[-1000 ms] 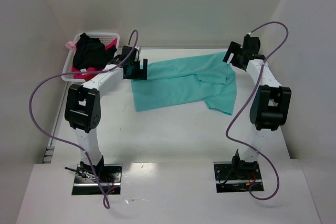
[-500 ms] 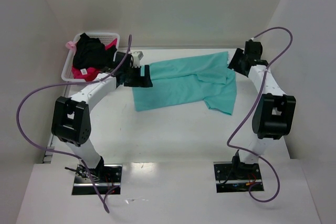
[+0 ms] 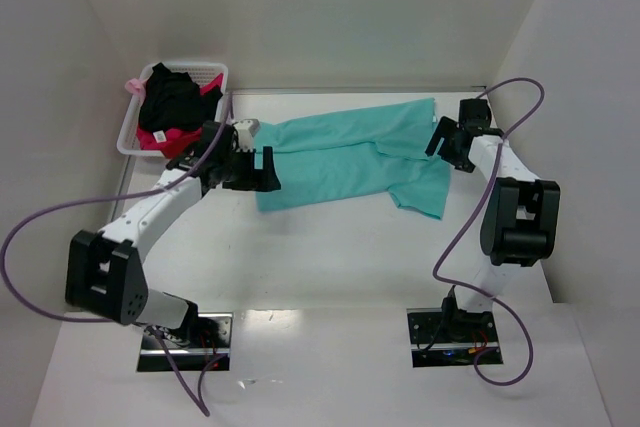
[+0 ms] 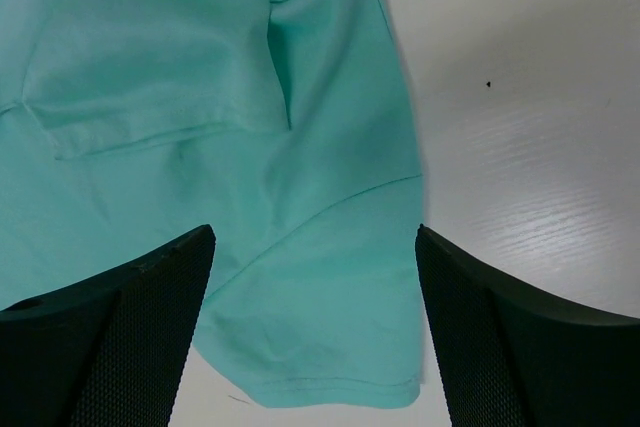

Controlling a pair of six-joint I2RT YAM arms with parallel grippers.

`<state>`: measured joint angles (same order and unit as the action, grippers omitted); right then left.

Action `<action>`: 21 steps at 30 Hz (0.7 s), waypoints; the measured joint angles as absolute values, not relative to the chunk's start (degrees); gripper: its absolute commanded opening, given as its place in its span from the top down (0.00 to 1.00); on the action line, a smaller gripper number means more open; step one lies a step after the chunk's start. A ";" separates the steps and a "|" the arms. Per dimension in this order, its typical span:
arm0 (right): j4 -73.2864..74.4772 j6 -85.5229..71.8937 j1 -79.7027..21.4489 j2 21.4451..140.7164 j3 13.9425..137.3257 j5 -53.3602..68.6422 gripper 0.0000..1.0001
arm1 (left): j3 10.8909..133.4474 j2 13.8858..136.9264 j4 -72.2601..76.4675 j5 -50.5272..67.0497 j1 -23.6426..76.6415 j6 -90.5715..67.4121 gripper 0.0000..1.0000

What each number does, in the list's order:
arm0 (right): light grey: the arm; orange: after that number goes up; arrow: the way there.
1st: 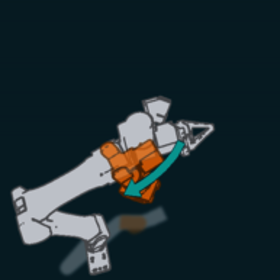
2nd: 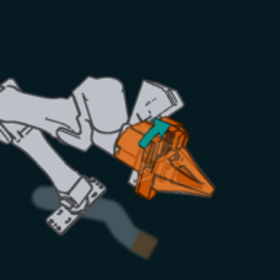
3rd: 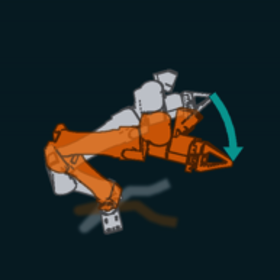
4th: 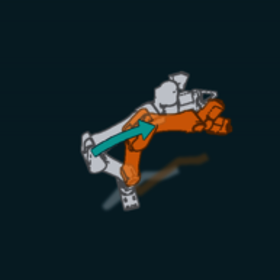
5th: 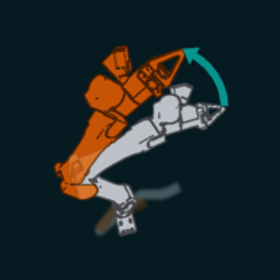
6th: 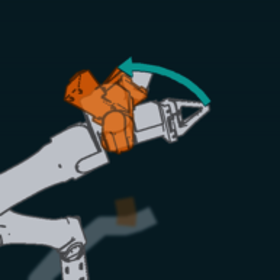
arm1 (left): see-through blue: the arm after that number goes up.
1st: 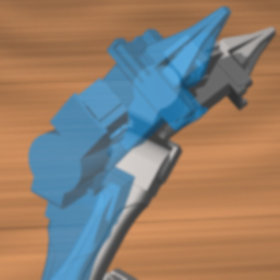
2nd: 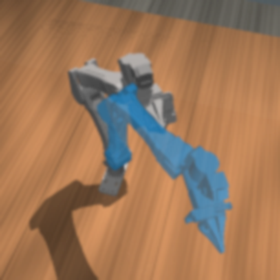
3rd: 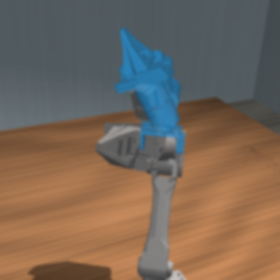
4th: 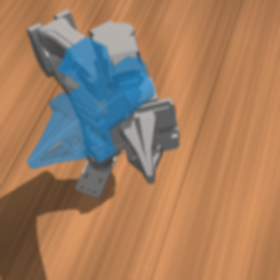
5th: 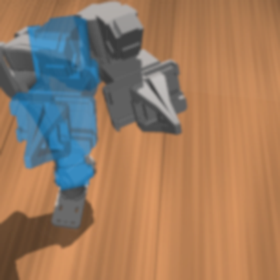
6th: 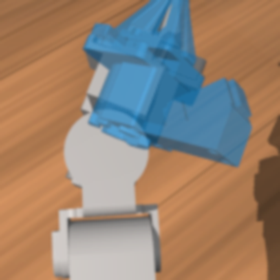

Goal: Fold and stack the t-shirts
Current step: Fold the flattened tshirt in 1/3 of the way

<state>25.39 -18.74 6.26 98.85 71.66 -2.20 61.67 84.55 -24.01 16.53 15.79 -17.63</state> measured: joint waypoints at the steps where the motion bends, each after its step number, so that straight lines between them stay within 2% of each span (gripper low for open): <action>1: 25.47 -18.79 6.26 98.76 71.29 -2.22 0.13 | 61.08 82.26 -24.01 15.86 15.79 -18.28 0.00; 4: 25.23 -18.83 6.26 98.74 71.11 -2.17 0.13 | 60.75 77.93 -22.90 12.21 15.84 -21.61 0.00; 14: 24.05 -19.73 6.26 96.86 67.79 -3.25 0.13 | 50.24 76.16 -12.82 4.38 15.84 -35.92 0.00; 21: 23.64 -19.88 6.28 95.92 67.61 -4.21 0.14 | 47.07 61.89 -8.01 3.18 15.84 -36.32 0.00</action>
<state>23.64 -19.88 6.28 95.92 67.61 -4.21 47.07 61.89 -8.01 3.18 15.84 -36.32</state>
